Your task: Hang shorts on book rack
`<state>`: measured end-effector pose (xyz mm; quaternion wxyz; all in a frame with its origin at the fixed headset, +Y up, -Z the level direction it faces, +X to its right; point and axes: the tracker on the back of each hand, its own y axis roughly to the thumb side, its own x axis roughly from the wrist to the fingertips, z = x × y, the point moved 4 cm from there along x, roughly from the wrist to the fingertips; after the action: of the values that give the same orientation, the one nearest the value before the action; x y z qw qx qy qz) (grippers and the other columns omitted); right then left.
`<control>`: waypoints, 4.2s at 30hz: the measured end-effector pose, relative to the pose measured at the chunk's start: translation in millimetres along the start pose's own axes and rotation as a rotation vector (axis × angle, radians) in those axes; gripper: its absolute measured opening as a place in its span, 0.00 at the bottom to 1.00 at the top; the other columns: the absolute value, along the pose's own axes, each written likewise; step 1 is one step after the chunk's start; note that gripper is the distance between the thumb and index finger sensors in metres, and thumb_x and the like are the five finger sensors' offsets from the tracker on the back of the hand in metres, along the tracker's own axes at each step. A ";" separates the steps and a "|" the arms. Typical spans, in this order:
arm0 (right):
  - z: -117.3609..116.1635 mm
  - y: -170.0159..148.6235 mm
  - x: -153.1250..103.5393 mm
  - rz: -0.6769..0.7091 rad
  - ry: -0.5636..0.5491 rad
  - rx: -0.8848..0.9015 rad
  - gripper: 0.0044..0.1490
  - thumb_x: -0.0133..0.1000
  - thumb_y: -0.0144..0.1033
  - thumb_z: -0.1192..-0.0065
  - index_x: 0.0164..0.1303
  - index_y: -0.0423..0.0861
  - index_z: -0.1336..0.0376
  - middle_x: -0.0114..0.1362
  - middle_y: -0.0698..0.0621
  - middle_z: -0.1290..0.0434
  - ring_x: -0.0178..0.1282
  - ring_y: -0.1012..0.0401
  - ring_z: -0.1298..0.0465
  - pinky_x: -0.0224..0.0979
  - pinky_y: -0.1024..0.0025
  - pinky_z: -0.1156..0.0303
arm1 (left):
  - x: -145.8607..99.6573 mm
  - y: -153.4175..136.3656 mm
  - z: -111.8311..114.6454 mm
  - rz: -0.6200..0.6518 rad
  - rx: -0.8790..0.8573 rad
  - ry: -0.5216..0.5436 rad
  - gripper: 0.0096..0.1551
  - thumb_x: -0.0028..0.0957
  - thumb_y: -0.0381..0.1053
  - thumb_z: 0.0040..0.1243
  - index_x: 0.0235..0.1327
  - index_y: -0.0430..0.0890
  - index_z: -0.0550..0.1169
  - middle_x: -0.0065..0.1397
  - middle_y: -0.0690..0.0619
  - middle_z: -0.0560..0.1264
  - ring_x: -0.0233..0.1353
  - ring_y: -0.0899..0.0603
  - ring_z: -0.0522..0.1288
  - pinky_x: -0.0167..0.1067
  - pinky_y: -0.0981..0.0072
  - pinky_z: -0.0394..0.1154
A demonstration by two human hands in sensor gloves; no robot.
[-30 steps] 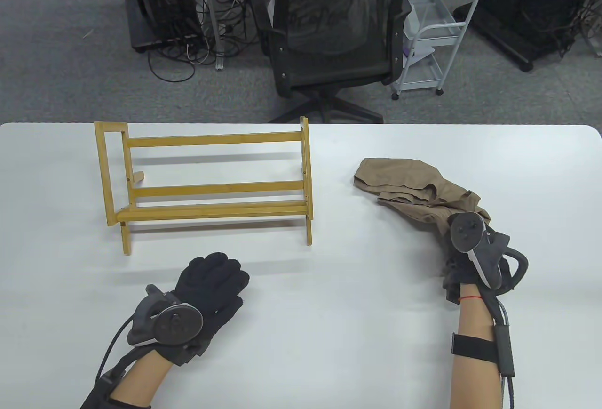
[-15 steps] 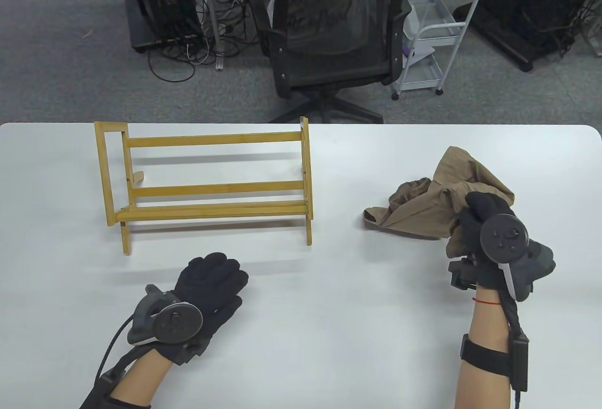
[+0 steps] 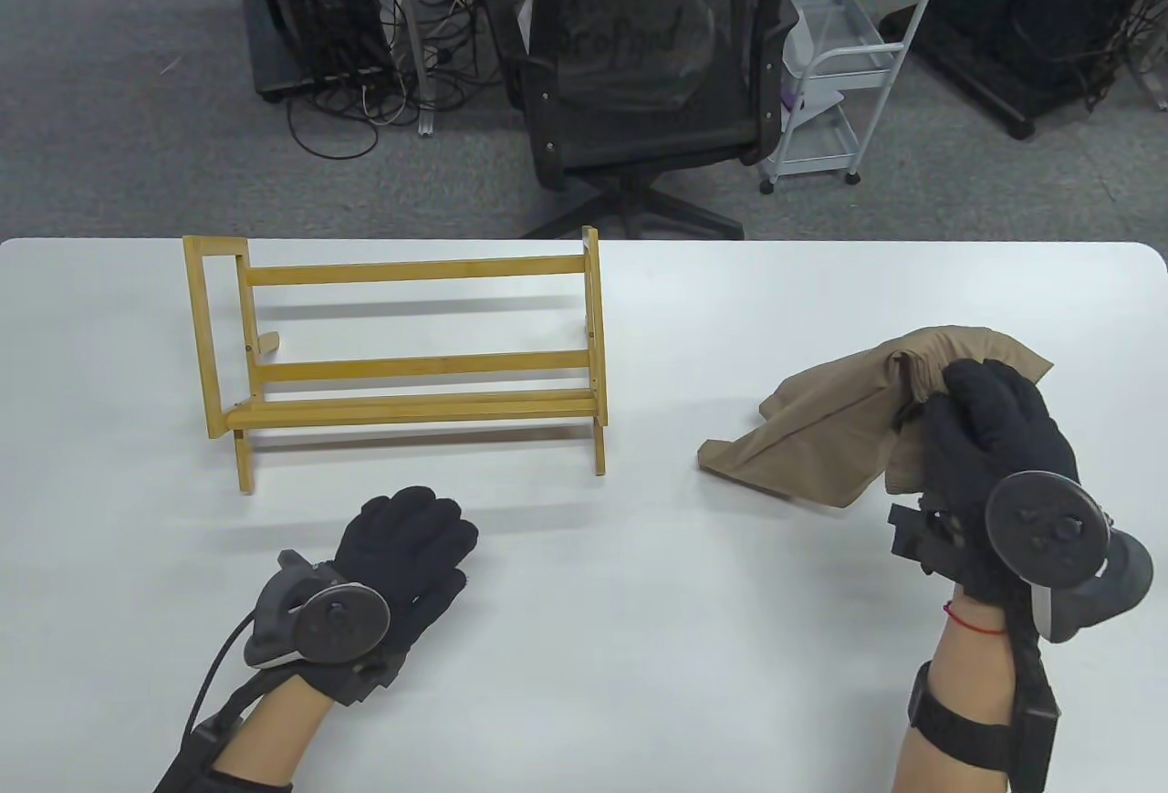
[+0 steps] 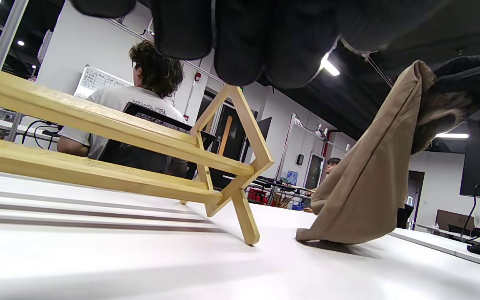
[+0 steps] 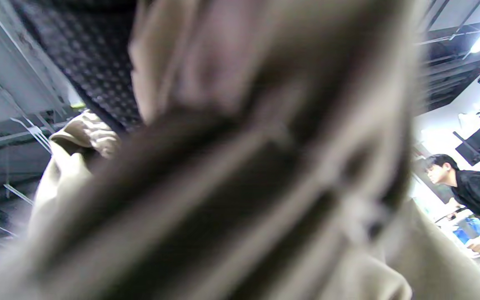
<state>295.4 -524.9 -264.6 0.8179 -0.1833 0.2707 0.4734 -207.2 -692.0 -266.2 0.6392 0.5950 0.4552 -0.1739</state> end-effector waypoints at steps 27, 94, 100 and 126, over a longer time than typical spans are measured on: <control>51.4 64.3 -25.2 0.174 0.014 0.128 0.23 0.45 0.46 0.18 0.50 0.62 0.27 0.63 0.49 0.20 0.44 0.63 0.15 0.50 0.75 0.16 | -2.6 -3.9 -6.3 -0.007 -0.004 0.030 0.30 0.52 0.60 0.54 0.66 0.52 0.77 0.76 0.50 0.72 0.79 0.33 0.66 0.68 0.30 0.60; 34.2 177.3 -77.5 0.385 0.221 0.338 0.23 0.46 0.46 0.19 0.51 0.61 0.27 0.63 0.49 0.20 0.45 0.63 0.14 0.50 0.76 0.16 | -3.4 -11.7 -14.2 -0.030 -0.019 0.060 0.30 0.52 0.60 0.54 0.66 0.52 0.77 0.76 0.50 0.72 0.79 0.33 0.66 0.68 0.30 0.60; 33.6 189.7 -85.1 0.411 0.236 0.361 0.23 0.46 0.46 0.19 0.51 0.61 0.27 0.63 0.50 0.20 0.45 0.64 0.14 0.51 0.76 0.16 | -3.3 -11.5 -14.4 -0.029 -0.022 0.062 0.30 0.52 0.60 0.54 0.66 0.52 0.77 0.76 0.50 0.72 0.79 0.33 0.66 0.68 0.30 0.60; 19.3 195.9 -91.6 0.428 0.290 0.381 0.23 0.46 0.46 0.19 0.51 0.61 0.27 0.64 0.50 0.20 0.45 0.63 0.14 0.51 0.76 0.16 | 13.9 5.5 -54.9 0.060 -0.317 0.158 0.46 0.47 0.69 0.60 0.79 0.54 0.63 0.85 0.51 0.62 0.85 0.34 0.59 0.70 0.29 0.59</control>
<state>92.3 -481.1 -201.5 0.6723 -0.0314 0.5008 0.5442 -216.4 -635.8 -267.1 0.6922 0.5120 0.5075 -0.0336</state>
